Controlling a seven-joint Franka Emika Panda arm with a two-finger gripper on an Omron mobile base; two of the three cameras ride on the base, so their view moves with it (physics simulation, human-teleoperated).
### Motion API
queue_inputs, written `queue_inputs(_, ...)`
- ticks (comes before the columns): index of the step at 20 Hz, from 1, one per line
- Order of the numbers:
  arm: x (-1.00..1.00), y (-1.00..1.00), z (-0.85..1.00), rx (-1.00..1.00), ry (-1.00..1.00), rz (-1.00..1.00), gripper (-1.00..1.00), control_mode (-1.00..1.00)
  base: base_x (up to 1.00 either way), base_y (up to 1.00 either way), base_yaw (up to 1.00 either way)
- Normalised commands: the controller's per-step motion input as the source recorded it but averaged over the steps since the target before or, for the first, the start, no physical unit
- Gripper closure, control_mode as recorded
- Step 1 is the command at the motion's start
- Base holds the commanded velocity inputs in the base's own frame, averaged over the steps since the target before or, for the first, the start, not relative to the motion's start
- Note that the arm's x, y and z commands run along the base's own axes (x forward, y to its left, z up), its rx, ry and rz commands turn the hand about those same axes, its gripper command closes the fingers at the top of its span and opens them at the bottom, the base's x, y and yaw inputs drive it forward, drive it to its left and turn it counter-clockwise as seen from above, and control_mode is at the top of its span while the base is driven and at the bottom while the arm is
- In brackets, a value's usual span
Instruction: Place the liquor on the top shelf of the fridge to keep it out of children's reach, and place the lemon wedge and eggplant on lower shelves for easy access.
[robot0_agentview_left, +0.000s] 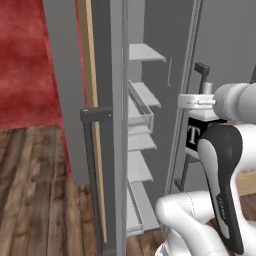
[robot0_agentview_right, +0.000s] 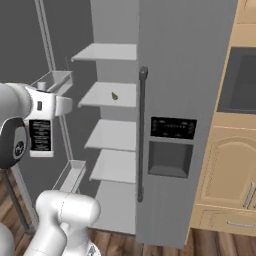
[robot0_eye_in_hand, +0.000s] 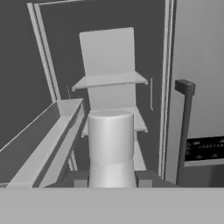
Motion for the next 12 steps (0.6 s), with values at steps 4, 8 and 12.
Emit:
queue_inputs(4,0.0,0.0,0.0,0.0,0.0,0.0,1.0,1.0,0.63,-0.45,0.23)
queue_inputs(8,0.0,0.0,0.0,0.0,0.0,0.0,1.0,1.0,0.54,-0.56,0.32)
queue_inputs(12,0.0,0.0,0.0,0.0,0.0,0.0,1.0,1.0,0.27,-0.49,0.36)
